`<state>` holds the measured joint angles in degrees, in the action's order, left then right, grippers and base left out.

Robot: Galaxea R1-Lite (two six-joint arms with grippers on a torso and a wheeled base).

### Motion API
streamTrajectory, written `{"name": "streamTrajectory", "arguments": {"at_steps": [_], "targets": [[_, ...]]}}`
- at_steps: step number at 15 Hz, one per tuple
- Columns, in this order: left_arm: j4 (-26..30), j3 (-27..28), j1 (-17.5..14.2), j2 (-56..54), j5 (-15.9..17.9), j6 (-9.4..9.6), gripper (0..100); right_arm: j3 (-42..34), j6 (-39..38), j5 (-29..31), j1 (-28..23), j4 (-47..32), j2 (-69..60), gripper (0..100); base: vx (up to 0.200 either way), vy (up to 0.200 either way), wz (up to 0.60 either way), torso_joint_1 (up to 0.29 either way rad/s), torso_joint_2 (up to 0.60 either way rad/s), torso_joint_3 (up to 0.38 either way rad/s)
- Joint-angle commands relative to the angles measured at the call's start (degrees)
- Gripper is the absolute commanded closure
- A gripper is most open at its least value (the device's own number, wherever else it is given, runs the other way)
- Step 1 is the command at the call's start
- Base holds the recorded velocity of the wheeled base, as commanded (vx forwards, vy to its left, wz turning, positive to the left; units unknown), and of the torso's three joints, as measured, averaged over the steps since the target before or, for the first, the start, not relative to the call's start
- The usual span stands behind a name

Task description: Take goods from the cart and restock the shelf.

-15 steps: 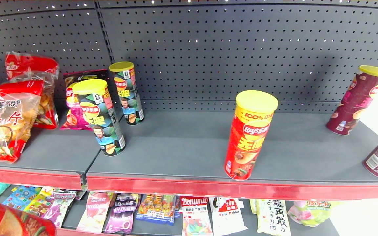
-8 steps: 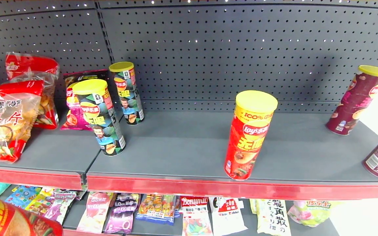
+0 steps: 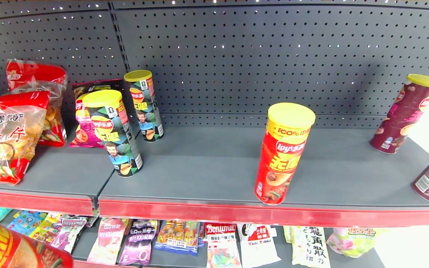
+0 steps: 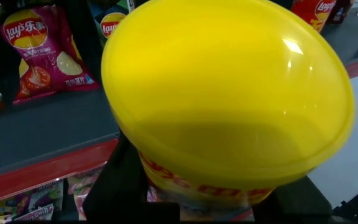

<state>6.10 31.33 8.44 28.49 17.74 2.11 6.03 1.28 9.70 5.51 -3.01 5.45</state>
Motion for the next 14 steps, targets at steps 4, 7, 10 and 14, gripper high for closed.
{"name": "streamTrajectory", "arguments": {"at_steps": [4, 7, 10, 14], "targets": [[-0.1, -0.2, -0.1, -0.3, -0.2, 0.0, 100, -5.8, -0.6, -11.7, -2.9, 2.6, 2.1, 0, 0.0, 0.0, 0.0, 0.0, 0.0, 0.0], [0.0, -0.3, -0.1, -0.6, -0.3, 0.0, 100, -5.9, -1.0, -11.3, -8.1, 2.9, -0.9, 0, 0.0, 0.0, 0.0, 0.0, 0.0, 0.0], [-0.1, -0.1, -0.1, -1.2, -0.3, 0.0, 100, -5.9, -0.7, -12.9, -4.5, 2.7, -3.0, 0, 0.0, 0.0, 0.0, 0.0, 0.0, 0.0], [0.1, -0.5, -0.1, -2.2, -0.2, 0.0, 100, -5.9, -0.8, -12.9, -5.2, 2.9, -5.2, 0, 0.0, 0.0, 0.0, 0.0, 0.0, 0.0]]}}
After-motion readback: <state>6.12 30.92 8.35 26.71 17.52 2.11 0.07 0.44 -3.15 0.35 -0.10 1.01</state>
